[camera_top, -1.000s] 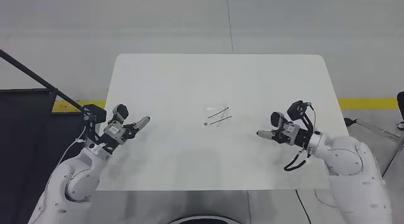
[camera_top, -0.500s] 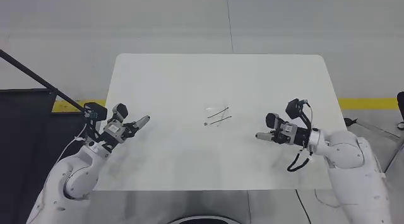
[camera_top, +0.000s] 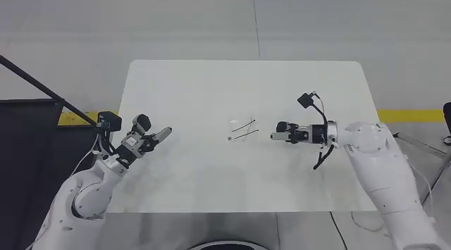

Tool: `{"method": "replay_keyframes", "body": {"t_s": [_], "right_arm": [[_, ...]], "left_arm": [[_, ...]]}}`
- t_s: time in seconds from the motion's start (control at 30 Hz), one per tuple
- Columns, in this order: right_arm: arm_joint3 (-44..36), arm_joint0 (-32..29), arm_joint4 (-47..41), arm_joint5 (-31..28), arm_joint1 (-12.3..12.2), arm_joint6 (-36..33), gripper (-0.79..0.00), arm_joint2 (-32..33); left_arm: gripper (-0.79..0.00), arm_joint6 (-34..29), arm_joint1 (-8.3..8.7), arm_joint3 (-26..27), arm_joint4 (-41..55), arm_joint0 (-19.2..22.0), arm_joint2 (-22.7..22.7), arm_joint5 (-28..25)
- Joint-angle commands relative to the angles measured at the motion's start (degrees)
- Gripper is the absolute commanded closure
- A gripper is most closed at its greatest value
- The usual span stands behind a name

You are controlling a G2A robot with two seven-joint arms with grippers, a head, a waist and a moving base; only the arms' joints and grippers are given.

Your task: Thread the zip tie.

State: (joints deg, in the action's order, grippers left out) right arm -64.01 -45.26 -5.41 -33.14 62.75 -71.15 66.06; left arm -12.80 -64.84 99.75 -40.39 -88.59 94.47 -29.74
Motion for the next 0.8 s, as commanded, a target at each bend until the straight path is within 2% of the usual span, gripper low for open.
{"method": "replay_keyframes", "body": {"t_s": [0.0, 0.23, 0.4, 0.5, 0.57, 0.63, 0.77], "right_arm": [[3.43, 2.28, -0.45, 0.22, 0.23, -0.21, -0.785, -1.82], [12.31, 7.66, -0.72, -0.13, 1.71, 0.31, -0.785, -6.94], [16.74, 10.53, -1.01, -0.46, 3.31, 1.44, -0.674, -10.44], [18.78, 12.08, -0.76, -0.19, 4.19, 2.01, -0.548, -12.25], [20.05, 13.03, -0.40, 0.31, 4.71, 2.62, -0.536, -13.22], [21.03, 13.71, -0.41, 0.45, 5.21, 2.63, -0.394, -14.17], [23.07, 14.98, -0.27, 0.82, 6.03, 2.75, -0.388, -15.59]], "left_arm": [[-0.785, 0.00, 0.00, 0.00, 0.00, 0.00, -0.01, 0.00], [-0.785, 0.00, 0.00, 0.00, 0.00, 0.00, -0.01, 0.00], [-0.785, 0.00, 0.00, 0.00, 0.00, 0.00, -0.01, 0.00], [-0.785, 0.00, 0.00, 0.00, 0.00, 0.00, -0.01, 0.00], [-0.785, 0.00, 0.00, 0.00, 0.00, 0.00, -0.01, 0.00], [-0.785, 0.00, 0.00, 0.00, 0.00, 0.00, -0.01, 0.00], [-0.785, 0.00, 0.00, 0.00, 0.00, 0.00, -0.01, 0.00]]}}
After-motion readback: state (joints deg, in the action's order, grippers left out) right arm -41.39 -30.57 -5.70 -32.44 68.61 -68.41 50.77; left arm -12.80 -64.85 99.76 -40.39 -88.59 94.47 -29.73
